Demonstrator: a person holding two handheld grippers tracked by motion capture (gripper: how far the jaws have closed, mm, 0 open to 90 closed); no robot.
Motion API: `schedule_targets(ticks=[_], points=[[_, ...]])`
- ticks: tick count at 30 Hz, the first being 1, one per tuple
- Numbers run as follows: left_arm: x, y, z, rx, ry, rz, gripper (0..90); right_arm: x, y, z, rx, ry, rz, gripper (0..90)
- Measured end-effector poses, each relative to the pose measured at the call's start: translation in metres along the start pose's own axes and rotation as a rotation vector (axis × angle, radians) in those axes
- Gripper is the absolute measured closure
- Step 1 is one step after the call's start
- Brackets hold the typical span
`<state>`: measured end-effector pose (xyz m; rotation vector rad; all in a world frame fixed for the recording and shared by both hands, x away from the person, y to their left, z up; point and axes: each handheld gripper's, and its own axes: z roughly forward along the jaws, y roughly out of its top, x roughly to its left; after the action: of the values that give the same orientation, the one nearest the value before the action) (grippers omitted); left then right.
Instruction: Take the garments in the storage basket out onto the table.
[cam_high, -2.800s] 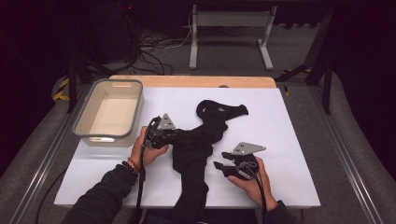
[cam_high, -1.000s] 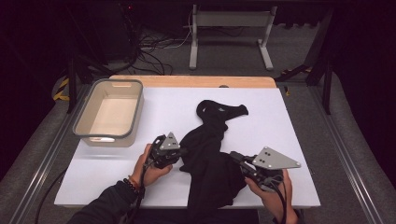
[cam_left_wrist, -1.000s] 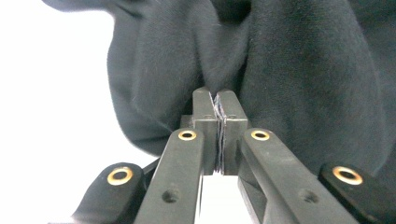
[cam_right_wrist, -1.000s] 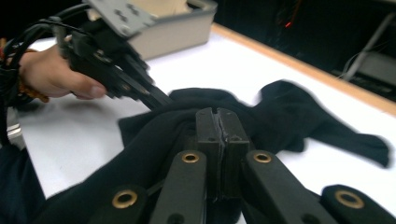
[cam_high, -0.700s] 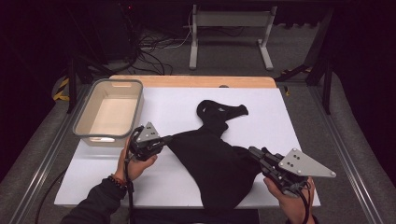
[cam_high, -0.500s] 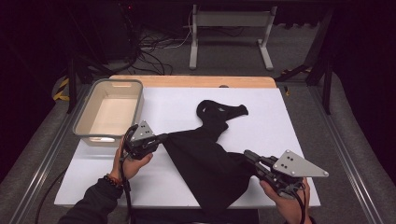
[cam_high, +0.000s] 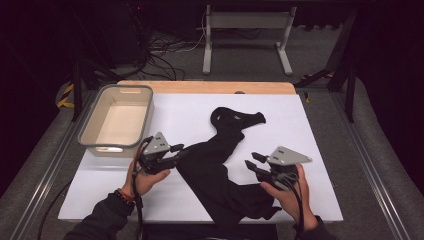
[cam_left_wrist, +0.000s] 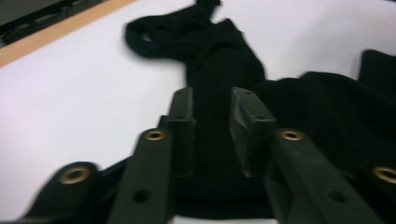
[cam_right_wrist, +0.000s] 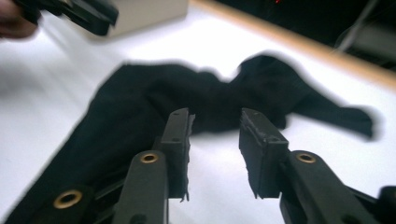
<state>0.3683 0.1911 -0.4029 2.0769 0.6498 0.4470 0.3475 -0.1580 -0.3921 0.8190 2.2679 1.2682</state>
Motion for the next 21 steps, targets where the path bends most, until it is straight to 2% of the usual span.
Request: schedule_targets(ticks=[1, 3, 4, 5, 6, 7, 9, 11, 13, 15, 16, 17, 18, 19, 20, 21], points=[[-0.010, 0.000, 0.011, 0.007, -0.027, 0.022, 56.6, -0.008, -0.001, 0.029, 0.082, 0.005, 0.000, 56.9], [-0.015, -0.003, 0.024, 0.057, 0.003, 0.030, 49.6, -0.012, -0.001, 0.056, 0.145, 0.047, -0.011, 55.5], [-0.015, -0.006, 0.031, 0.079, -0.004, 0.012, 46.5, -0.012, -0.002, 0.064, 0.159, 0.060, 0.000, 55.4], [-0.014, -0.009, 0.034, 0.091, -0.010, 0.003, 45.6, -0.012, -0.004, 0.075, 0.183, 0.114, 0.017, 55.6], [-0.014, -0.009, 0.034, 0.091, -0.010, 0.003, 45.6, -0.011, -0.004, 0.080, 0.196, 0.140, 0.021, 54.9], [-0.011, -0.016, 0.042, 0.132, -0.009, -0.008, 45.4, -0.009, -0.006, 0.085, 0.221, 0.154, 0.011, 53.1], [-0.006, -0.023, 0.048, 0.175, -0.026, -0.019, 44.1, -0.002, -0.008, 0.092, 0.248, 0.170, -0.018, 50.1], [-0.002, -0.028, 0.055, 0.204, -0.048, -0.051, 45.3, 0.004, -0.008, 0.097, 0.250, 0.165, -0.032, 45.9], [0.002, -0.031, 0.057, 0.197, -0.074, -0.078, 45.7, 0.010, -0.008, 0.104, 0.254, 0.151, -0.059, 46.3], [0.003, -0.031, 0.057, 0.193, -0.077, -0.066, 50.2, 0.014, -0.007, 0.110, 0.255, 0.174, -0.062, 58.8], [0.003, -0.031, 0.057, 0.193, -0.077, -0.066, 53.3, 0.014, -0.007, 0.110, 0.255, 0.174, -0.062, 58.8], [0.004, -0.032, 0.058, 0.182, -0.101, -0.065, 58.4, 0.017, -0.006, 0.114, 0.242, 0.200, -0.061, 69.3], [0.004, -0.032, 0.058, 0.182, -0.101, -0.065, 60.9, 0.017, -0.005, 0.115, 0.241, 0.211, -0.063, 77.3], [0.006, -0.033, 0.058, 0.175, -0.132, -0.066, 65.2, 0.017, -0.005, 0.114, 0.240, 0.229, -0.064, 81.7], [0.006, -0.033, 0.058, 0.175, -0.132, -0.066, 70.1, 0.017, -0.005, 0.114, 0.240, 0.229, -0.064, 81.7], [0.006, -0.033, 0.057, 0.171, -0.145, -0.070, 70.1, 0.018, -0.006, 0.114, 0.240, 0.230, -0.067, 85.1]])
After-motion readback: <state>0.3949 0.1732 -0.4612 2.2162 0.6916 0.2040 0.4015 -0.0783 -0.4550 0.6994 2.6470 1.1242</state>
